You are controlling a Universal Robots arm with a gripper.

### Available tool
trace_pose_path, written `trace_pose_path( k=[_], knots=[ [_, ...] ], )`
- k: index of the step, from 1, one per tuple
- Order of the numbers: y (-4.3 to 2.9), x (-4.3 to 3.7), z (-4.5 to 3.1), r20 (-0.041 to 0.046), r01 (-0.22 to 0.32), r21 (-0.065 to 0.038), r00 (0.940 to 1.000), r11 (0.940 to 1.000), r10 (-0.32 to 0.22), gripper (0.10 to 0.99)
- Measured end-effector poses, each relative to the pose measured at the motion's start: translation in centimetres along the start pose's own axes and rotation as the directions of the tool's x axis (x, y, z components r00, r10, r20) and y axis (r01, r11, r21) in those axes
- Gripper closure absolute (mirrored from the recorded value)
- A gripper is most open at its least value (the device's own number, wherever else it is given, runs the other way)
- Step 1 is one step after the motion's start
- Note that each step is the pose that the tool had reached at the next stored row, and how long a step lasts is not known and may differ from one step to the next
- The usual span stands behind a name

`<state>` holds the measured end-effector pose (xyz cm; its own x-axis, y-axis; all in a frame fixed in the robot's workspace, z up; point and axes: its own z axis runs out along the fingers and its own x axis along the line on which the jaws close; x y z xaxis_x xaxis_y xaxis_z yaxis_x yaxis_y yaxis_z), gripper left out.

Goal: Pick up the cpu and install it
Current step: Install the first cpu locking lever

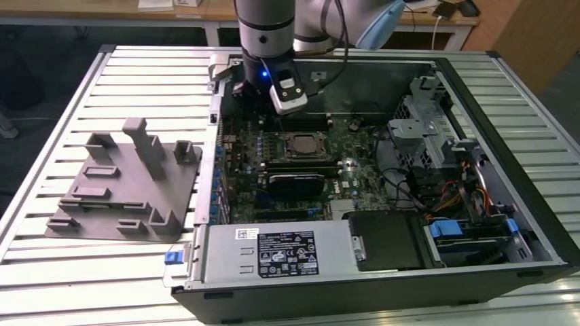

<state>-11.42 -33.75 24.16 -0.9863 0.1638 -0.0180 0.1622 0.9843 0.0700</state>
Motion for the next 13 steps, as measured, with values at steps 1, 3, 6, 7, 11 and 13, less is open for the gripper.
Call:
trace_pose_path(
  k=[1,3,6,7,11,13],
  knots=[
    [0.00,0.01,-0.04,-0.0003,0.000,-0.005,1.0000,1.0000,0.000,0.980],
    [0.01,0.01,-0.19,-0.0009,0.000,-0.016,1.0000,0.9999,0.000,0.980],
    [0.04,0.02,-0.58,-0.0004,-0.001,-0.026,1.0000,0.9997,0.001,0.980],
    [0.04,0.02,-0.68,-0.0001,-0.001,-0.029,1.0000,0.9996,0.001,0.980],
    [0.04,0.05,-0.71,-0.0076,-0.002,-0.077,1.0000,0.9970,0.001,0.980],
    [0.02,0.16,-0.71,-0.0099,-0.002,-0.091,0.9999,0.9959,0.001,0.980]
  ],
)
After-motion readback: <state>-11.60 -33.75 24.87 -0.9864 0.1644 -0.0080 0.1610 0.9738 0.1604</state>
